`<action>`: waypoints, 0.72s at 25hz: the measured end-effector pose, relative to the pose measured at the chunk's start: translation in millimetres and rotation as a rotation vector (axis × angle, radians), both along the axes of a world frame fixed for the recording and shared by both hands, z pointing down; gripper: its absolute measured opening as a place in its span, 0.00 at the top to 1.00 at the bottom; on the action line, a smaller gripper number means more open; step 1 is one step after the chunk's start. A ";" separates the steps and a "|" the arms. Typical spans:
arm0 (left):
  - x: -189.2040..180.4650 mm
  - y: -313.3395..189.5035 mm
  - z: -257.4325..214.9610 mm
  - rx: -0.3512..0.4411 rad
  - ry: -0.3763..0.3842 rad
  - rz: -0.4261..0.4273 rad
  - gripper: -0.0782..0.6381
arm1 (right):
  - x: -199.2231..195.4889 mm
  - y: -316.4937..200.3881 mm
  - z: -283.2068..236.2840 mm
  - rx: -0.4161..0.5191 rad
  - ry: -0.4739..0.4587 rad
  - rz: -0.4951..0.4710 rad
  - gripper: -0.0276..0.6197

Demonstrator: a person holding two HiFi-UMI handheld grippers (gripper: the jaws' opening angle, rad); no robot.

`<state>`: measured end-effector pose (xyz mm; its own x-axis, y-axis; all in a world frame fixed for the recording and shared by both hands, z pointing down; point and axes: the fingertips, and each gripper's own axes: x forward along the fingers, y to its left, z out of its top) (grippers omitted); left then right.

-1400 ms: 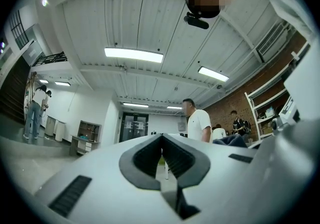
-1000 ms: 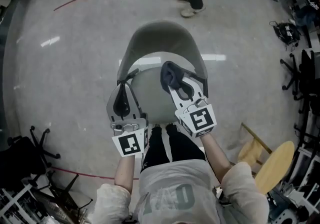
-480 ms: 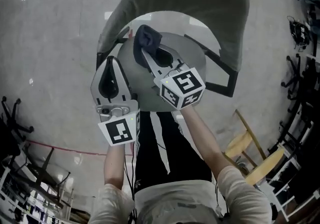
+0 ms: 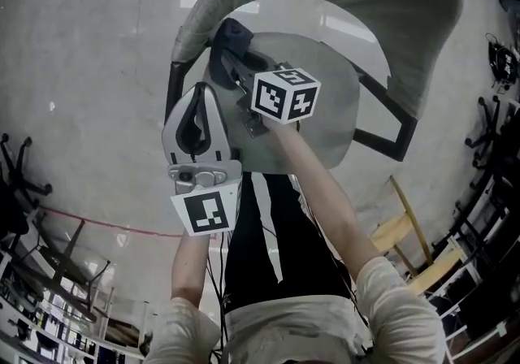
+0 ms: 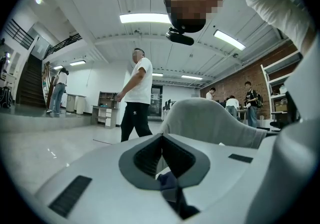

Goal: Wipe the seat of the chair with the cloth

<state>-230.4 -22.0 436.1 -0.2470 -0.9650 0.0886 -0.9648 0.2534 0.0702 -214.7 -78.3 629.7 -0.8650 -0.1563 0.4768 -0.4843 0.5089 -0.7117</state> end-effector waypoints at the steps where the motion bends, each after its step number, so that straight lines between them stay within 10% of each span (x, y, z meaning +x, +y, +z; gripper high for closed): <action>1: -0.6 -0.8 -0.1 0.002 0.001 -0.003 0.87 | -3.1 0.9 5.2 -0.010 0.011 -0.005 0.88; 18: 6.0 -0.7 4.3 -0.010 0.000 -0.009 0.87 | 2.8 -5.4 48.9 0.110 0.291 -0.136 0.88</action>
